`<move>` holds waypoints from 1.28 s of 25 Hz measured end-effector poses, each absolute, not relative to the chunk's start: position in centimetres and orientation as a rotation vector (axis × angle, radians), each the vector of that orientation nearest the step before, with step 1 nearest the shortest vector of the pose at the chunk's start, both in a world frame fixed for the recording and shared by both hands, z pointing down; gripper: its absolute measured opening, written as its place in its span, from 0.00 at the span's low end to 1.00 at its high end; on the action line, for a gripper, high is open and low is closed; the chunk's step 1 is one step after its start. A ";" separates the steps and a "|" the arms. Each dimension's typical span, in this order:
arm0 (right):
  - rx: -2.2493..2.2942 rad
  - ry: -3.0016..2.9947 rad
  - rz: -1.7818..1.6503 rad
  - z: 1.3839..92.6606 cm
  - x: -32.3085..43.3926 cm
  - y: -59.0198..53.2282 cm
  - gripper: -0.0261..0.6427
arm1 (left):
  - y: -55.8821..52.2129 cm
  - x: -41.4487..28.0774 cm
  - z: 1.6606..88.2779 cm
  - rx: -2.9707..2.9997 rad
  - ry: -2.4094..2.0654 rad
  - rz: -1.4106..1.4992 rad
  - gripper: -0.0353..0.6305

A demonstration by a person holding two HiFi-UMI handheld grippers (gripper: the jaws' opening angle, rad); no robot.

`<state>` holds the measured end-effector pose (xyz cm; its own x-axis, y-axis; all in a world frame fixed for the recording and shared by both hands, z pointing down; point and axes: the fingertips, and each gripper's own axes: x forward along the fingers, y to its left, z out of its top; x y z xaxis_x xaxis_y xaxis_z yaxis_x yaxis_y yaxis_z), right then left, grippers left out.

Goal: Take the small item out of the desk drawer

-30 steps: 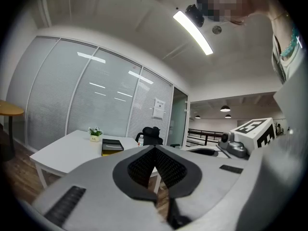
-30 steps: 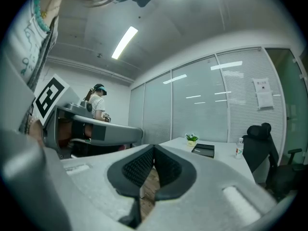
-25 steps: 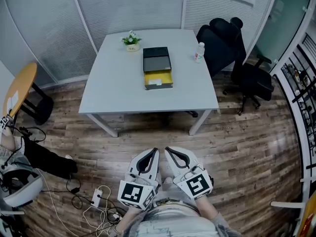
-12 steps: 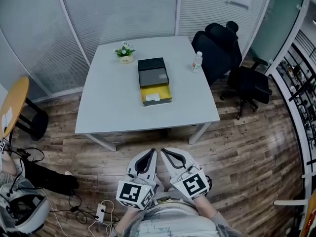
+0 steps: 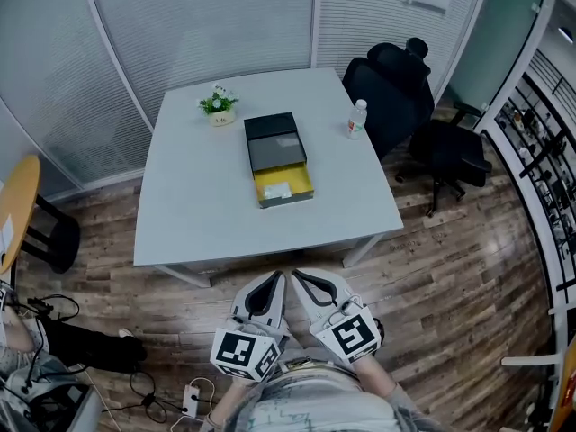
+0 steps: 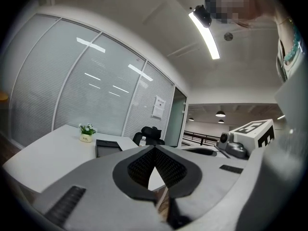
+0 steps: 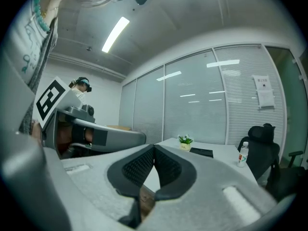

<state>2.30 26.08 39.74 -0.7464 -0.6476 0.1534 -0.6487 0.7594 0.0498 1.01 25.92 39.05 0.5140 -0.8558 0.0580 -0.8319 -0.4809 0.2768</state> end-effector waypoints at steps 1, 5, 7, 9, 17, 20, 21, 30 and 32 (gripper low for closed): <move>1.040 -2.792 0.014 39.8 2.0 25.8 0.04 | 25.7 0.7 39.0 2.488 -1.413 -0.130 0.05; 1.054 -2.784 0.013 40.1 0.8 24.5 0.04 | 24.5 -0.4 39.2 2.497 -1.393 -0.133 0.05; 1.058 -2.782 0.008 40.5 0.0 23.8 0.04 | 23.8 -1.2 39.4 2.500 -1.388 -0.127 0.05; 1.067 -2.778 0.013 40.7 -0.8 23.2 0.04 | 23.2 -2.0 39.6 2.505 -1.379 -0.116 0.05; 1.106 -2.757 0.077 41.6 -2.2 21.7 0.04 | 21.8 -3.7 40.3 2.502 -1.343 -0.080 0.05; 1.110 -2.750 0.080 42.0 -2.2 21.4 0.04 | 21.6 -3.8 40.7 2.506 -1.329 -0.078 0.05; 1.108 -2.750 0.081 42.2 -2.1 21.3 0.04 | 21.5 -3.7 40.8 2.503 -1.326 -0.078 0.05; 1.042 -2.775 0.079 42.2 -3.1 17.1 0.04 | 17.4 -4.2 40.6 2.469 -1.361 -0.106 0.05; 1.025 -2.787 0.066 41.9 -3.3 15.3 0.04 | 15.6 -4.2 40.3 2.474 -1.376 -0.105 0.05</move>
